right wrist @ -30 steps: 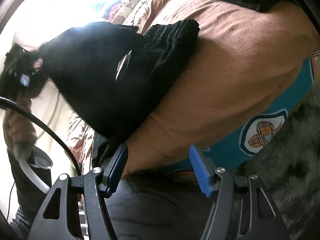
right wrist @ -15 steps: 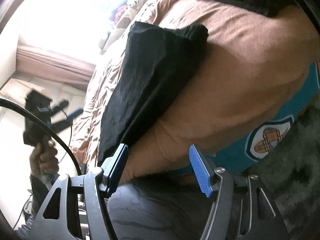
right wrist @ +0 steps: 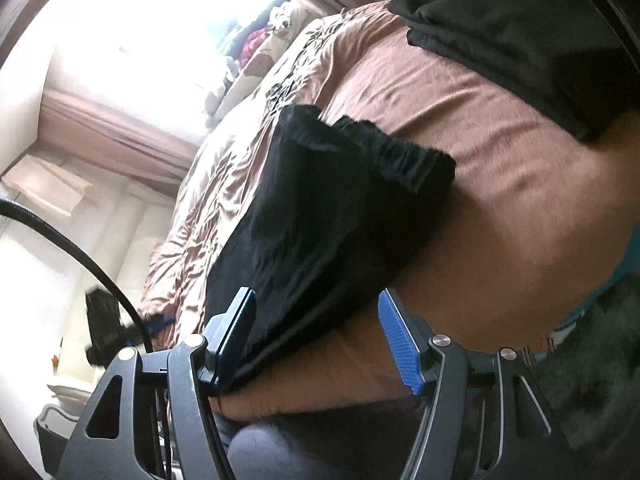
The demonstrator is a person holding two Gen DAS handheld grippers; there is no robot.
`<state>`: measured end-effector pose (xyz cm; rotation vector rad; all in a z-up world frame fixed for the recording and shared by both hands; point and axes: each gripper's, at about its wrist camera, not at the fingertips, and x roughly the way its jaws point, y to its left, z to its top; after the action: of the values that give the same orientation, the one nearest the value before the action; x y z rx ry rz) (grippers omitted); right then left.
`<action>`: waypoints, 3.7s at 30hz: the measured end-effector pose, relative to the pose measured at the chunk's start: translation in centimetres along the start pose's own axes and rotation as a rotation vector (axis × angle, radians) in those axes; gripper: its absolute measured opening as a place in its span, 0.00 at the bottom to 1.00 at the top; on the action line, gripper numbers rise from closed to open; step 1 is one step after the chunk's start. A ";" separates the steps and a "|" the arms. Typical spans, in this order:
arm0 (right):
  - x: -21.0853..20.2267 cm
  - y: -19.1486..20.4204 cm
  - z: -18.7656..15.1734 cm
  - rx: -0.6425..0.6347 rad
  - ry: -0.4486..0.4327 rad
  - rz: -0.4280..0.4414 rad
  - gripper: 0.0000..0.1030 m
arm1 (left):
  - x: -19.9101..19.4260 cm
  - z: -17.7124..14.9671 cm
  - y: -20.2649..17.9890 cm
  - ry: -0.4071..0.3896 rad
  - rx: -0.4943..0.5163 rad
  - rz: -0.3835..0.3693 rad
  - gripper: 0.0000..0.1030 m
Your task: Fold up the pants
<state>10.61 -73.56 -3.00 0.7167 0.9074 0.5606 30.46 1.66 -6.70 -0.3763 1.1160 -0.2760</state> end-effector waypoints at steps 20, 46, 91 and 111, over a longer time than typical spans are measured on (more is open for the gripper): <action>4.2 -3.3 3.3 0.160 0.000 0.022 0.60 | 0.7 -3.9 10.2 0.018 -0.215 0.042 0.68; 6.6 -1.2 4.1 0.035 0.012 -0.079 0.34 | 1.1 -6.8 12.6 -0.021 -0.340 -0.041 0.68; 17.9 23.6 -0.7 -0.558 0.323 0.068 0.04 | 2.0 -6.8 13.2 0.004 -0.420 -0.108 0.41; 4.2 17.0 4.3 -0.547 0.020 -0.223 0.03 | 1.8 -6.9 13.0 0.004 -0.423 -0.092 0.41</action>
<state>14.10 -61.10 9.53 0.1145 0.7894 0.5823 25.29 11.62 -16.40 -0.8035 1.1605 -0.1192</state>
